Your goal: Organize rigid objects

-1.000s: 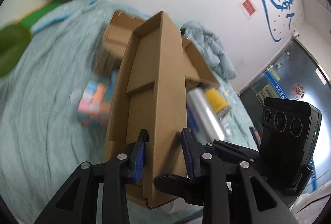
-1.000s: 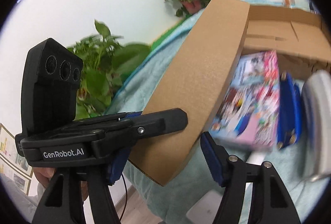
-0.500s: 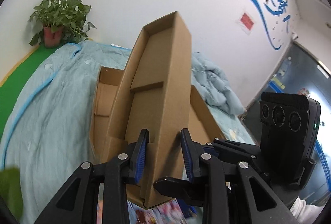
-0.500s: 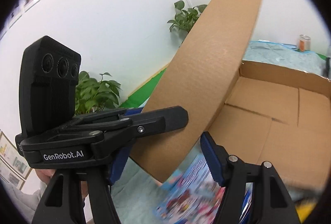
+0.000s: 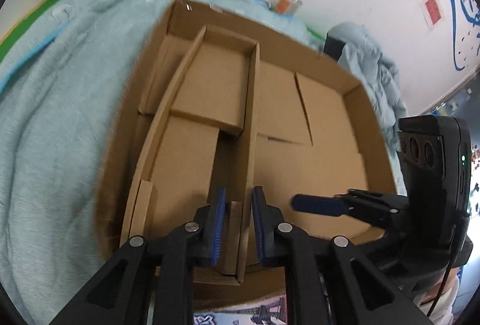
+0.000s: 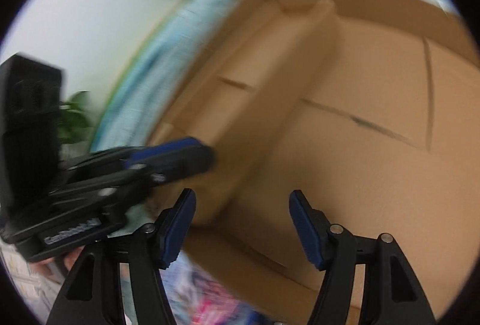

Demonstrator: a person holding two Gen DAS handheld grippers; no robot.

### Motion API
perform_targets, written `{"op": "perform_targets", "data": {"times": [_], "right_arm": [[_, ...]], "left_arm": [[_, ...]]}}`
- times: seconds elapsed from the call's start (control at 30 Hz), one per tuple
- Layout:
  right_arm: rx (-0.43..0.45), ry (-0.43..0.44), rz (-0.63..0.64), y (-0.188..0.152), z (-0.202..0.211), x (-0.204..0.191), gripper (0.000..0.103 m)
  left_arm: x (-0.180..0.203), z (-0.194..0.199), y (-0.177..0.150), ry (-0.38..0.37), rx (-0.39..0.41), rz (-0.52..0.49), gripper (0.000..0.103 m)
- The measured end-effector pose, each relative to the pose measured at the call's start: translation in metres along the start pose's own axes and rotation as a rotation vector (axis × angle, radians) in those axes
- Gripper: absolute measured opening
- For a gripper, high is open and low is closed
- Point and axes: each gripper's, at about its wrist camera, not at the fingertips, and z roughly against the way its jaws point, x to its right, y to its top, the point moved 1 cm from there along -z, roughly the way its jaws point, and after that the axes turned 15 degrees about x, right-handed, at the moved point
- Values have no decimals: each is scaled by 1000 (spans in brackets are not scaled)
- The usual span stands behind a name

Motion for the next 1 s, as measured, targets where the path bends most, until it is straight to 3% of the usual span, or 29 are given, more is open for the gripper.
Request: {"op": "perform_targets", "data": {"times": [0.07, 0.17, 0.27, 0.33, 0.37, 0.43, 0.47, 0.53, 0.6, 0.73, 0.8, 0.87, 0.9, 0.93, 1.0], "right_arm": [[4, -23, -33, -7, 6, 13, 65], [50, 10, -91, -13, 23, 23, 65], [66, 41, -109, -12, 23, 19, 58], [70, 36, -110, 0, 13, 16, 46], [73, 38, -115, 5, 14, 14, 43], [88, 34, -127, 15, 7, 9, 23], [87, 18, -125, 18, -1, 6, 19], [74, 13, -113, 22, -18, 3, 7], [62, 15, -68, 16, -19, 2, 4], [74, 8, 18, 8, -25, -10, 4], [96, 39, -37, 11, -17, -5, 4], [152, 14, -49, 17, 3, 0, 23], [183, 16, -57, 20, 12, 1, 37], [211, 35, -82, 23, 19, 3, 42], [206, 52, -111, 27, 15, 0, 42]], "left_arm": [[-2, -7, 0, -13, -8, 13, 14], [1, -10, -1, -41, -3, 17, 14], [6, 2, -15, -21, 36, -18, 14], [12, 24, -20, 33, 113, -75, 15], [14, 37, -27, 37, 148, -94, 20], [16, 60, -32, 40, 208, -113, 31], [14, 69, -36, 55, 222, -116, 38], [12, 83, -44, 68, 238, -124, 39], [13, 94, -51, 79, 251, -142, 39], [10, 121, -70, 76, 290, -177, 42], [3, 135, -81, 74, 295, -172, 53], [1, 144, -90, 77, 308, -159, 57], [-2, 147, -93, 76, 311, -151, 58], [-3, 148, -96, 73, 310, -147, 58], [-2, 148, -101, 80, 305, -156, 58]]}}
